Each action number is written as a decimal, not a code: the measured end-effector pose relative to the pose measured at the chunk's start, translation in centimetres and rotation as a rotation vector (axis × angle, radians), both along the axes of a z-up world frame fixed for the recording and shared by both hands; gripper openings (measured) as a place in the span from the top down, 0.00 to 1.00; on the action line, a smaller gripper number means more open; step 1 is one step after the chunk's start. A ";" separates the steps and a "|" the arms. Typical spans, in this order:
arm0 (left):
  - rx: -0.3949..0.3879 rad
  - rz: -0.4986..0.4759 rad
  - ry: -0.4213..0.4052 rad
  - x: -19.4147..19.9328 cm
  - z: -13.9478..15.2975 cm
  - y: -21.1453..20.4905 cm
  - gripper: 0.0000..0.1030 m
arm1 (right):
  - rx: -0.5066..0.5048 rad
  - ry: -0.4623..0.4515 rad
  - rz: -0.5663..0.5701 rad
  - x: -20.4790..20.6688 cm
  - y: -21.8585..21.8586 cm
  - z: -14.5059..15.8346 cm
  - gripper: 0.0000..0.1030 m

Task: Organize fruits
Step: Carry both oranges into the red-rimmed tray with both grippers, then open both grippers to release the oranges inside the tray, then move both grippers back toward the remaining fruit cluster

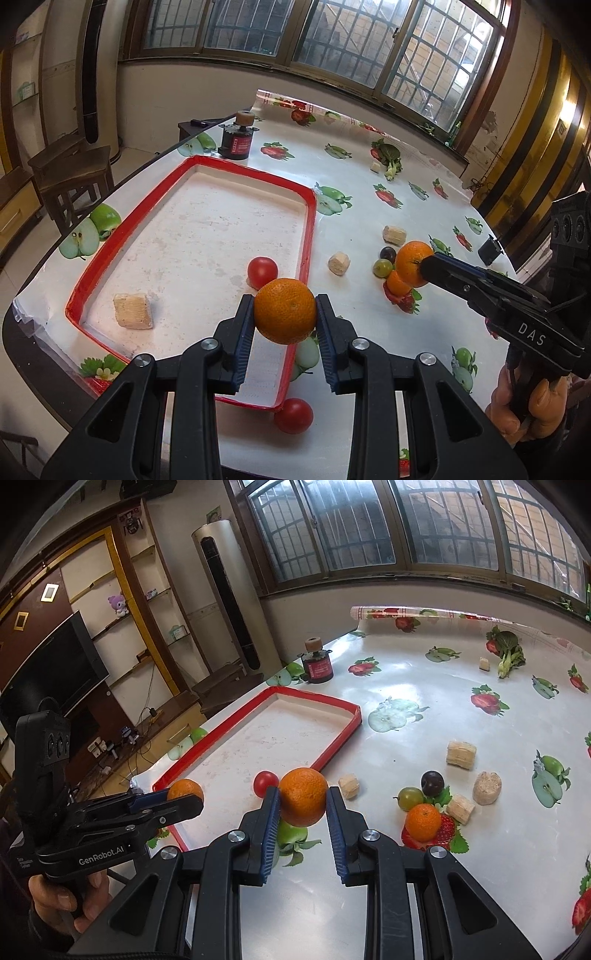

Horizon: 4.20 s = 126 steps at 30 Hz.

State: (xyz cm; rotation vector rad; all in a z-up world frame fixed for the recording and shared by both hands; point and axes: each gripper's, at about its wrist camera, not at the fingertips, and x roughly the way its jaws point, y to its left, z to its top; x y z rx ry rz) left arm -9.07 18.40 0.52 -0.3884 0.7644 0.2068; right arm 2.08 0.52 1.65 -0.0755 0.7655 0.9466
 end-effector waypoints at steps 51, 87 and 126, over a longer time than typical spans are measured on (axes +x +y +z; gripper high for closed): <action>-0.009 0.146 0.188 6.3 -5.6 10.5 0.71 | -0.093 0.141 0.121 6.6 14.5 -7.1 0.75; 0.018 0.076 0.130 3.8 -2.3 4.7 0.48 | -0.021 0.101 -0.007 4.1 3.2 -2.8 0.58; 0.014 -0.205 0.115 8.2 -1.3 -9.0 0.48 | 0.008 0.106 -0.307 5.7 -13.3 -2.7 0.55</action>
